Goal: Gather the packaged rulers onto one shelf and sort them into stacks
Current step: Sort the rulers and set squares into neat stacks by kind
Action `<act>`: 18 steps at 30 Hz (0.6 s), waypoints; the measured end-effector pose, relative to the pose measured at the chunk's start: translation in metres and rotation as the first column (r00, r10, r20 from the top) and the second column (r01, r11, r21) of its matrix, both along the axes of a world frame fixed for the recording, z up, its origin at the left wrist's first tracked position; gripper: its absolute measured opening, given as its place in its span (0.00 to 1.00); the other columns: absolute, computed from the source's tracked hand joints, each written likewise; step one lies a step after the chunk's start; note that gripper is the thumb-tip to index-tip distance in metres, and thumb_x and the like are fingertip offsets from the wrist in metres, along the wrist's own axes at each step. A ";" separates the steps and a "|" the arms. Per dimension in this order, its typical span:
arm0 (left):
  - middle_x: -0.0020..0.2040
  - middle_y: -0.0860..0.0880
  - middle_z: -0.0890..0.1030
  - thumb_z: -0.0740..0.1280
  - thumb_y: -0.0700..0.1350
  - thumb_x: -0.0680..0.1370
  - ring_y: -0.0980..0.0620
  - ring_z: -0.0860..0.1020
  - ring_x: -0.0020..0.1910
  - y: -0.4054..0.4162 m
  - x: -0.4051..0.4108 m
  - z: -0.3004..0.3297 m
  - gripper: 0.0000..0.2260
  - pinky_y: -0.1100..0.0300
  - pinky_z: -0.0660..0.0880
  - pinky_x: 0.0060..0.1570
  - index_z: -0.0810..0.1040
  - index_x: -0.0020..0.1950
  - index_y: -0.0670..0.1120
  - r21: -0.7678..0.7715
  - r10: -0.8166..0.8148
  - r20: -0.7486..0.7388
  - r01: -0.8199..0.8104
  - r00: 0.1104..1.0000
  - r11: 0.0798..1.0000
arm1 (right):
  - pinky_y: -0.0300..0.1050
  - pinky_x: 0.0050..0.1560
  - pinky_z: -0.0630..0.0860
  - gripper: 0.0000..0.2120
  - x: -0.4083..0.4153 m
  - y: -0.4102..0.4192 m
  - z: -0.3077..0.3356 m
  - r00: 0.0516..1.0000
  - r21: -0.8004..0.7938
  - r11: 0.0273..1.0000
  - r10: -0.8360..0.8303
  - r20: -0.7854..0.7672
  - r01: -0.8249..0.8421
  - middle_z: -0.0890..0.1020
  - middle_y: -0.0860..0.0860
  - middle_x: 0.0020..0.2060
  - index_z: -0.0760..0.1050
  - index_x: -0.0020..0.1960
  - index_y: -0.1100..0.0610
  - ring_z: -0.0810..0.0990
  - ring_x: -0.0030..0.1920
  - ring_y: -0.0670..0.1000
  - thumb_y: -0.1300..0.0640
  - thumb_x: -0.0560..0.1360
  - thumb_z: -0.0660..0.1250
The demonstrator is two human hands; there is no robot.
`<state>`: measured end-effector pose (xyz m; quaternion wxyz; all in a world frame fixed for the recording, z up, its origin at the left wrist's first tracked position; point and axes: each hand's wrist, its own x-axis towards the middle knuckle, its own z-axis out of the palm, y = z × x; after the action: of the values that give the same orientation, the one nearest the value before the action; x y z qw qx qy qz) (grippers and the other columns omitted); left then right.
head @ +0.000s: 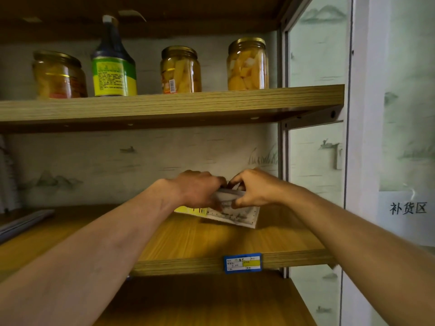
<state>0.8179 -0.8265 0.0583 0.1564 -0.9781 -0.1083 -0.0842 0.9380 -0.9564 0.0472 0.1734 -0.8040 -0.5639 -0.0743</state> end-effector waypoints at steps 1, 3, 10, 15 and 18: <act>0.60 0.51 0.79 0.67 0.61 0.75 0.50 0.77 0.54 -0.001 0.000 0.000 0.26 0.51 0.75 0.57 0.68 0.69 0.54 0.077 -0.023 0.070 0.018 0.997 0.997 | 0.43 0.48 0.79 0.30 0.002 -0.003 0.001 0.999 0.037 0.999 -0.008 -0.044 0.010 0.79 0.50 0.60 0.72 0.68 0.51 0.80 0.52 0.49 0.50 0.68 0.75; 0.70 0.51 0.71 0.67 0.63 0.74 0.49 0.70 0.67 0.001 0.000 -0.002 0.30 0.50 0.65 0.69 0.63 0.72 0.54 0.163 -0.098 0.248 0.058 0.964 0.985 | 0.36 0.41 0.77 0.29 0.007 -0.010 0.001 0.988 0.115 0.992 -0.031 -0.152 0.049 0.80 0.50 0.60 0.73 0.68 0.53 0.81 0.49 0.48 0.51 0.68 0.76; 0.68 0.53 0.71 0.63 0.52 0.80 0.54 0.73 0.64 -0.001 0.000 -0.053 0.18 0.52 0.73 0.63 0.66 0.70 0.55 -0.576 0.149 0.599 0.294 0.787 0.763 | 0.51 0.51 0.81 0.12 0.020 -0.021 -0.040 0.520 0.219 0.920 0.020 -0.854 0.324 0.86 0.54 0.43 0.80 0.53 0.60 0.84 0.45 0.54 0.61 0.70 0.74; 0.69 0.55 0.72 0.58 0.58 0.80 0.56 0.72 0.63 -0.008 0.003 -0.087 0.17 0.59 0.71 0.57 0.69 0.69 0.59 -0.694 0.160 0.375 0.162 0.913 0.701 | 0.51 0.52 0.81 0.15 0.022 0.002 -0.068 0.511 0.220 0.879 -0.030 -0.859 0.422 0.86 0.53 0.43 0.80 0.50 0.58 0.84 0.45 0.53 0.56 0.65 0.78; 0.67 0.54 0.73 0.60 0.59 0.79 0.58 0.73 0.58 -0.004 0.003 -0.083 0.18 0.60 0.72 0.55 0.69 0.68 0.58 -0.739 0.191 0.368 0.162 0.910 0.654 | 0.45 0.46 0.80 0.16 0.020 0.008 -0.069 0.590 0.240 0.874 -0.065 -0.805 0.423 0.85 0.52 0.44 0.80 0.50 0.57 0.83 0.46 0.51 0.52 0.66 0.78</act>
<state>0.8207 -0.8308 -0.0245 -0.2909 -0.9112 -0.1721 -0.2354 0.9576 -0.9484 -0.0223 0.5497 -0.7724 -0.2858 0.1399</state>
